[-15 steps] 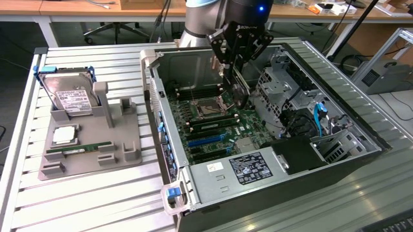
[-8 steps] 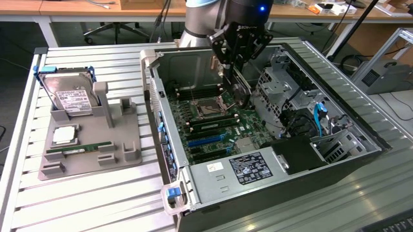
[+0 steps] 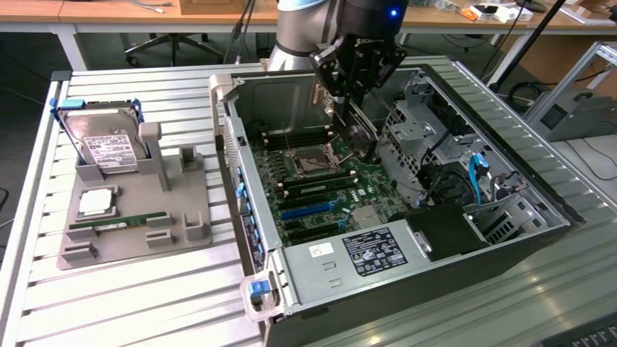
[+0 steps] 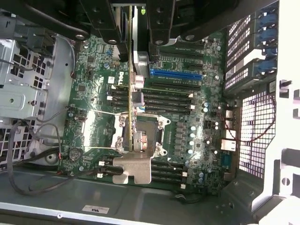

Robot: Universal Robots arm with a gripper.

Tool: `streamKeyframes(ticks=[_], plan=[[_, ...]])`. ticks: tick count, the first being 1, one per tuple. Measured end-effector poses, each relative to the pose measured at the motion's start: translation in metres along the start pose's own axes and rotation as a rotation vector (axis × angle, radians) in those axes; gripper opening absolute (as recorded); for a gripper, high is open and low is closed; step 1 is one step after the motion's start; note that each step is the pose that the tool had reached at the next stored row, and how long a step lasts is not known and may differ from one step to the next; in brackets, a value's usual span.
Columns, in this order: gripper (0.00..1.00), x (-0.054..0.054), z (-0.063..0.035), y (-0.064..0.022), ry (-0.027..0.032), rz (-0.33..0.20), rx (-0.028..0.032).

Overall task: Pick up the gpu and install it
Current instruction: 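Insert the gpu into the slot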

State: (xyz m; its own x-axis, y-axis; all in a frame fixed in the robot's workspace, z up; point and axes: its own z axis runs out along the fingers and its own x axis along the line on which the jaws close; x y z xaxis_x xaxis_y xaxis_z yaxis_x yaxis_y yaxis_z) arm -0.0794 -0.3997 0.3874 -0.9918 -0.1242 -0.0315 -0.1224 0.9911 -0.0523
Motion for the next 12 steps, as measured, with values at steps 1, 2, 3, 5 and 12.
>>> streamKeyframes(ticks=[1, 2, 3, 5, 12], plan=[[0.27, 0.0000, 0.0000, 0.0000, -0.0004, -0.008, -0.0001], [0.27, 0.0000, 0.0000, 0.0000, -0.0008, -0.018, -0.0001], [0.27, 0.0000, 0.0000, 0.0000, -0.0012, -0.026, -0.0001], [0.27, 0.0000, 0.0001, 0.0000, -0.0018, -0.037, 0.0000], [0.27, 0.0000, 0.0001, 0.0000, -0.0033, -0.071, 0.0003]])
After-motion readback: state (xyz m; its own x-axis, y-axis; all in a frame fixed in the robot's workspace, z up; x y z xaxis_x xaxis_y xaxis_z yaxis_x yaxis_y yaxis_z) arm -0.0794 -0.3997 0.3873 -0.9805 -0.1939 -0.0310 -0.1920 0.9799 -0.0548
